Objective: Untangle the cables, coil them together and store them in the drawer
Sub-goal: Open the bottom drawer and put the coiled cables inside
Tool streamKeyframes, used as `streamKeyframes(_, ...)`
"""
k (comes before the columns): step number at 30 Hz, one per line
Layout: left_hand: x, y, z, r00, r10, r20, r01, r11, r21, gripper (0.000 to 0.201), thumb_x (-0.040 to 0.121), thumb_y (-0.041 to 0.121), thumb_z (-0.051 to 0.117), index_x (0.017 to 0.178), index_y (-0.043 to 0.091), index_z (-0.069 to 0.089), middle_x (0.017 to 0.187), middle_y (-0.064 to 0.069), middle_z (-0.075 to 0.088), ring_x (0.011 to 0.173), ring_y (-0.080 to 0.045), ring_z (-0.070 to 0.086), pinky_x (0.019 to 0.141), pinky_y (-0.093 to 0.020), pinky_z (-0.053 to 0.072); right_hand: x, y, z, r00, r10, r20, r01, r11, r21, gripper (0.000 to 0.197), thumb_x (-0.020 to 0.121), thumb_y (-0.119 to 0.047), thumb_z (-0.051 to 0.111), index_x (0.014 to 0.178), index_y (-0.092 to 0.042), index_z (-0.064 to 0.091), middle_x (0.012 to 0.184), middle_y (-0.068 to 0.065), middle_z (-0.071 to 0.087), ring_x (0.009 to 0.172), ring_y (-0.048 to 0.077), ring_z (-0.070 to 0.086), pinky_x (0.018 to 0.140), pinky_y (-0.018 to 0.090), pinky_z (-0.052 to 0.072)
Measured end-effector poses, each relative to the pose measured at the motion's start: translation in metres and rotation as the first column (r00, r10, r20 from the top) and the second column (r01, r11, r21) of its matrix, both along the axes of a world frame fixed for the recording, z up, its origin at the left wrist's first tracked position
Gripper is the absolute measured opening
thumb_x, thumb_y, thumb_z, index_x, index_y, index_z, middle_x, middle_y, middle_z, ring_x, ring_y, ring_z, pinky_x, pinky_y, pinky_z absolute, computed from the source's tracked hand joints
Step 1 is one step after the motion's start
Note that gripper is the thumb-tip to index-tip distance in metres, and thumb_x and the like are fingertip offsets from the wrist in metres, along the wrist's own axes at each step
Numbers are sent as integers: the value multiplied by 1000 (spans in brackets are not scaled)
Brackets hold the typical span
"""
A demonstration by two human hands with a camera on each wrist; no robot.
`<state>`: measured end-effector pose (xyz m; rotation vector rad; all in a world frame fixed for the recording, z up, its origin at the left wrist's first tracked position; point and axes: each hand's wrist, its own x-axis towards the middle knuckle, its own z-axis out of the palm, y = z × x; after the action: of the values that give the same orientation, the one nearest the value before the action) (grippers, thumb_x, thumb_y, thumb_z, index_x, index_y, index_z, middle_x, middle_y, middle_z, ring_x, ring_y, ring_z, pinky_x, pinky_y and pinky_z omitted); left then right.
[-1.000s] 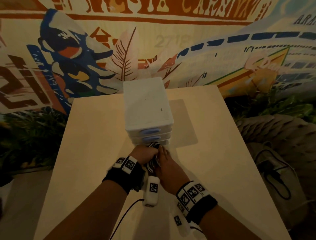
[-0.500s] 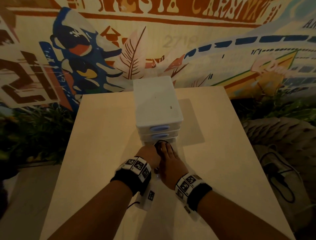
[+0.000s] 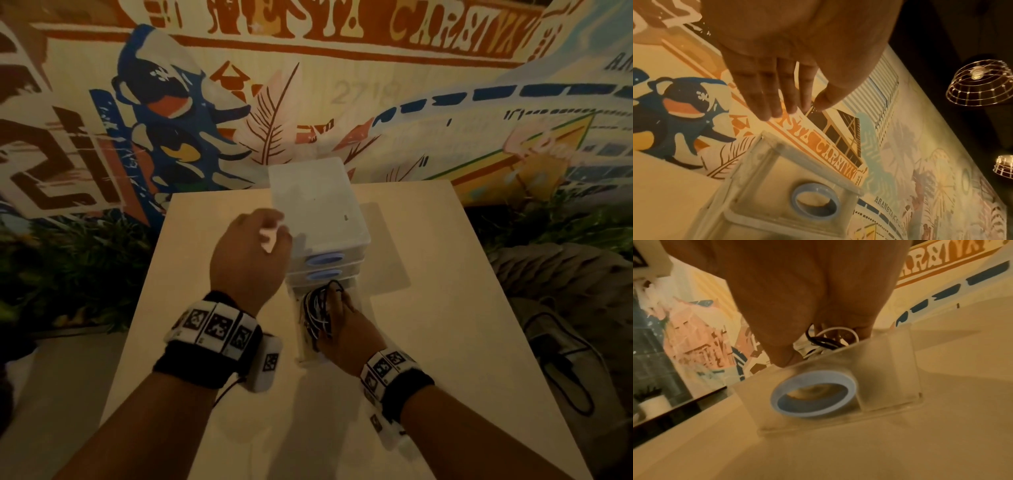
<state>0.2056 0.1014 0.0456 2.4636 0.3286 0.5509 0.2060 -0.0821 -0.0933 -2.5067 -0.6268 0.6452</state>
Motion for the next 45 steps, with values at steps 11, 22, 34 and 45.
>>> streamKeyframes(11,23,-12,-28,827,-195,-527,261,964,53,63,109,34,31,161,9,5,169,-13,-4,149,-36,28,119,-49,30,14,4,2,943,-319,92,290,926,240,23,103,-37,50,119,-21,52,112,2,61,98,28,64,74,30,43)
streamKeyframes(22,24,-11,-35,815,-164,-555,303,938,168,61,109,37,18,161,10,1,169,-11,-5,156,-28,0,125,-49,3,-7,16,-34,961,105,254,-102,995,-24,66,105,-52,14,162,-20,8,170,4,4,157,27,3,127,47,8)
streamKeyframes(34,22,-3,-36,841,-211,-498,312,941,128,63,109,40,25,161,10,5,169,-11,-1,156,-25,2,125,-39,3,22,14,-47,918,324,228,-268,931,-247,97,99,-42,53,155,-12,-21,167,12,-18,154,36,-15,125,53,2)
streamKeyframes(45,22,-3,-35,836,-217,-504,323,937,133,63,109,40,25,161,10,5,169,-12,-1,156,-26,2,125,-38,2,18,3,-24,978,-146,152,112,972,208,65,94,-42,67,151,-25,41,158,-10,35,129,17,54,106,28,45)
